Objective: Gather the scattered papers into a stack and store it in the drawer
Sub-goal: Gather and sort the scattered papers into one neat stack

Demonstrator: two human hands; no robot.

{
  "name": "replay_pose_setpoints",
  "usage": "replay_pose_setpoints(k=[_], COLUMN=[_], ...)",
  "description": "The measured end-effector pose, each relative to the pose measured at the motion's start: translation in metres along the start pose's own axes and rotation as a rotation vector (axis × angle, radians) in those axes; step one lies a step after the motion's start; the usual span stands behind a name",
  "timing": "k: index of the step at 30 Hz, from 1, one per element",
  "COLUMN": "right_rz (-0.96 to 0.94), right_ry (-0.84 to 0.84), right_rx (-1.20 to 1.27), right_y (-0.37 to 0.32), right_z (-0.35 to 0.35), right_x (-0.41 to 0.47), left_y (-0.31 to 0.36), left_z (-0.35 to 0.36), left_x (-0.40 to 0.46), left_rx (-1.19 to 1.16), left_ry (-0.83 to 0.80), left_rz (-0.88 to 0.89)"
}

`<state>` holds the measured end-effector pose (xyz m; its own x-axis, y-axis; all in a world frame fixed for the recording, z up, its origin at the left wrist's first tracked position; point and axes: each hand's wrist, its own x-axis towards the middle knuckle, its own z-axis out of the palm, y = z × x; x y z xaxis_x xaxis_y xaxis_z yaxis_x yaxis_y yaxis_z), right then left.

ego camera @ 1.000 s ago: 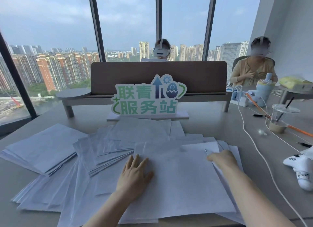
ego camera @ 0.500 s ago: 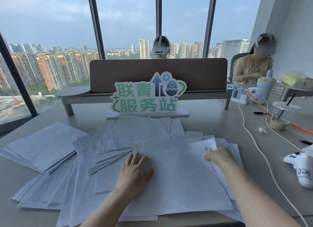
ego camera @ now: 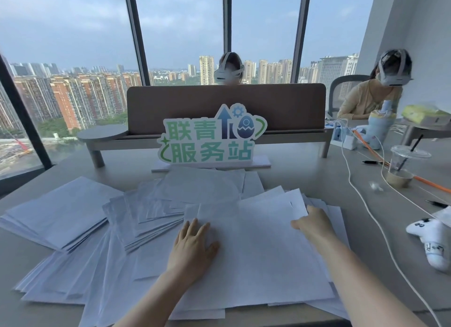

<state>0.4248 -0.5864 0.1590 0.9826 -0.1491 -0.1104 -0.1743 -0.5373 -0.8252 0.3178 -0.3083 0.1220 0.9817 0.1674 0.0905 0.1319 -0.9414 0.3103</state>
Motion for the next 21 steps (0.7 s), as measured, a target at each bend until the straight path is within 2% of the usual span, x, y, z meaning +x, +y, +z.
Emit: replay_pose_setpoints(k=[4, 10, 18, 21], right_rz=[-0.084, -0.242, -0.546, -0.595], right_ry=[0.012, 0.103, 0.083, 0.083], right_rx=[0.053, 0.127, 0.216, 0.257], right_y=[-0.003, -0.025, -0.073, -0.083], right_z=[-0.002, -0.009, -0.025, -0.030], right_x=[-0.006, -0.016, -0.037, -0.038], left_y=[-0.001, 0.004, 0.028, 0.028], left_z=[-0.006, -0.043, -0.105, -0.116], left_x=[0.003, 0.021, 0.048, 0.050], left_rx=[-0.051, -0.171, -0.218, -0.242], left_ry=[0.028, 0.228, 0.348, 0.372], left_rz=[-0.012, 0.082, 0.166, 0.156])
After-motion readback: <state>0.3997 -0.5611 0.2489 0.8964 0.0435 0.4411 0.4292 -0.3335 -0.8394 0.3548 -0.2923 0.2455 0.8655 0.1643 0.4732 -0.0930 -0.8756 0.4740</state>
